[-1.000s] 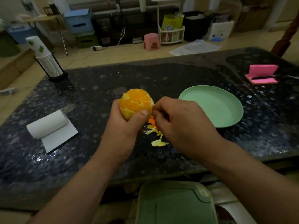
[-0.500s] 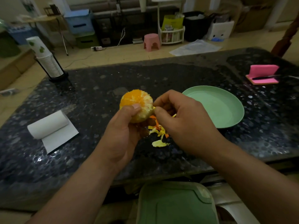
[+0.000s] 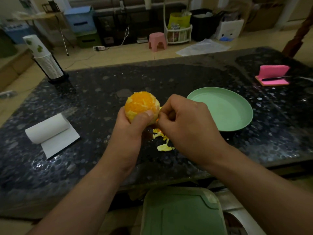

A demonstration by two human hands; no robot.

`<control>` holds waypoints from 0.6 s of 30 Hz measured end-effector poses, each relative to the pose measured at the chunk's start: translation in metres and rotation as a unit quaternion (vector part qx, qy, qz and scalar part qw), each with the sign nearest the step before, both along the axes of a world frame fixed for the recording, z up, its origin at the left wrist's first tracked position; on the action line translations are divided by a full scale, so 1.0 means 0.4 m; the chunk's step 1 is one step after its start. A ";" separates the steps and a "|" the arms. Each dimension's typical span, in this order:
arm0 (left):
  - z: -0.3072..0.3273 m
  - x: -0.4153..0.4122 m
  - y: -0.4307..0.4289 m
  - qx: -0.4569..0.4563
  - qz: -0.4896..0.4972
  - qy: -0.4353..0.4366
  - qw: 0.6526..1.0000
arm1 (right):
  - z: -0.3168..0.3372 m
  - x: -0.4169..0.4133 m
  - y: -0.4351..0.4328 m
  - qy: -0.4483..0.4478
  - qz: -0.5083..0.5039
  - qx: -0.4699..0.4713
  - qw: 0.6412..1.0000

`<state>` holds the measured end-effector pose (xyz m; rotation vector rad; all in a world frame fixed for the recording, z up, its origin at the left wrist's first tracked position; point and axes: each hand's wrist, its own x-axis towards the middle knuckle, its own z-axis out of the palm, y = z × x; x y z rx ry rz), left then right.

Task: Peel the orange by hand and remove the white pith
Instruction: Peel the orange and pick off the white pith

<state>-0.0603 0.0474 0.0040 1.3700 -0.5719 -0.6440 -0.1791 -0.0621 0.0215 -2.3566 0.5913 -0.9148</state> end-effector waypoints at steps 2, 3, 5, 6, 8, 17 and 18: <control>0.001 -0.007 -0.002 -0.004 -0.001 0.007 1.000 | 0.001 0.002 0.001 -0.008 -0.012 -0.003 1.000; 0.002 -0.009 -0.003 -0.009 -0.003 0.020 1.000 | 0.001 0.002 0.001 -0.008 -0.016 -0.002 1.000; 0.008 -0.011 -0.005 -0.030 -0.019 0.067 0.997 | 0.000 0.000 -0.003 -0.006 -0.024 0.008 1.000; 0.012 -0.011 -0.004 -0.042 -0.032 0.095 0.994 | 0.000 -0.002 -0.009 -0.002 -0.031 0.020 0.999; 0.024 -0.007 0.000 -0.062 -0.061 0.150 0.985 | 0.000 -0.007 -0.030 0.010 -0.048 0.050 0.998; 0.032 0.021 0.021 -0.124 -0.172 0.280 0.936 | 0.008 -0.009 -0.027 0.014 0.009 0.111 0.994; 0.033 0.021 0.021 -0.124 -0.177 0.286 0.933 | 0.014 -0.007 -0.022 0.002 0.011 0.111 0.994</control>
